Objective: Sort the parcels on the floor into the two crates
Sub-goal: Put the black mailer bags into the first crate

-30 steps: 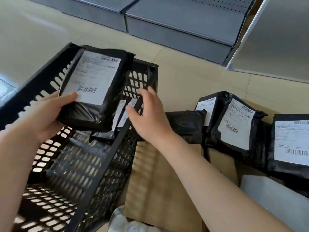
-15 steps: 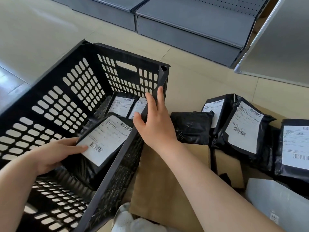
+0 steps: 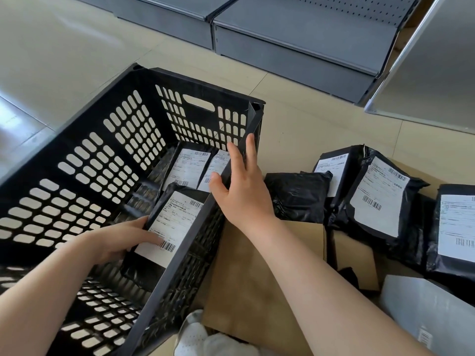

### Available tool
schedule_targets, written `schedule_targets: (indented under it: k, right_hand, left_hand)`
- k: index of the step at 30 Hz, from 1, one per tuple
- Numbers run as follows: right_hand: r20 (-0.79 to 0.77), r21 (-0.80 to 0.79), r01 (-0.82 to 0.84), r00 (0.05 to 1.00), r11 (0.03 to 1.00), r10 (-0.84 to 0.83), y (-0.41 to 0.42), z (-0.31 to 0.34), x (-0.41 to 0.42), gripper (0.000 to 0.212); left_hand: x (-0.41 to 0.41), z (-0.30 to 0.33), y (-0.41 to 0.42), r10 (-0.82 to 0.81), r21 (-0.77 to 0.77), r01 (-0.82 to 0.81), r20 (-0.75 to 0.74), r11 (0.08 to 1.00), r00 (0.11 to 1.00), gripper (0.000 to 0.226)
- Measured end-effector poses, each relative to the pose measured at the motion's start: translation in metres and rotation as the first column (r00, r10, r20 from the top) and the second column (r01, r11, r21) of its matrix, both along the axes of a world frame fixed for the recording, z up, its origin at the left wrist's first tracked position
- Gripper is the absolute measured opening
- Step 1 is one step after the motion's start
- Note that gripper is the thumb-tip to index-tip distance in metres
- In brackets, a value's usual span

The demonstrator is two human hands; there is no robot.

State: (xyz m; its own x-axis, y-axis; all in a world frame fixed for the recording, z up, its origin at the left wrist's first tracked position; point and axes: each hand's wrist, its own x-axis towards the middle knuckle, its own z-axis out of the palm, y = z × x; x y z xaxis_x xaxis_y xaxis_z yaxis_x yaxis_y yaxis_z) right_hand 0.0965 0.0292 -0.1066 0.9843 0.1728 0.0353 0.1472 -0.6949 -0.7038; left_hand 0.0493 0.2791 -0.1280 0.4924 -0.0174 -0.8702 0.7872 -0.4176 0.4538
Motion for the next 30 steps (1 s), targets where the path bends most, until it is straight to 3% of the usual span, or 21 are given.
schedule_targets:
  k: [4,8,10,15,21,25,30]
  right_hand:
    - [0.005,0.003,0.006,1.0,1.0,-0.006,-0.001,-0.001,-0.001,0.068]
    - [0.012,0.004,0.006,1.0,1.0,-0.006,0.0,-0.003,0.0,0.069]
    - [0.01,0.015,0.01,1.0,1.0,-0.01,0.001,-0.004,0.0,0.068]
    - [0.025,0.037,0.018,1.0,0.999,-0.018,0.001,-0.008,0.001,0.068]
    - [0.034,0.039,0.015,0.999,0.999,-0.017,0.002,-0.009,0.0,0.068]
    - [0.028,0.053,0.021,0.999,0.998,-0.023,0.002,-0.009,-0.001,0.067]
    - [0.037,0.063,0.021,0.999,0.998,-0.023,0.002,-0.01,0.0,0.066]
  left_hand:
    - [0.0,-0.012,-0.011,-0.082,0.033,0.081,0.044,0.996,0.996,0.081]
    - [0.004,-0.022,-0.004,-0.188,0.088,0.181,0.078,0.98,0.979,0.054]
    - [0.003,-0.028,0.005,-0.292,0.095,0.287,0.037,0.953,0.956,0.058]
    - [-0.007,-0.049,0.01,-0.454,0.401,0.429,-0.038,0.809,0.89,0.087]
    - [-0.005,-0.069,0.002,-0.415,0.388,0.367,0.042,0.845,0.909,0.069]
    - [-0.002,-0.075,0.002,-0.341,0.299,0.318,0.028,0.9,0.94,0.065]
    - [-0.004,-0.095,0.009,-0.324,0.328,0.303,0.011,0.895,0.946,0.107]
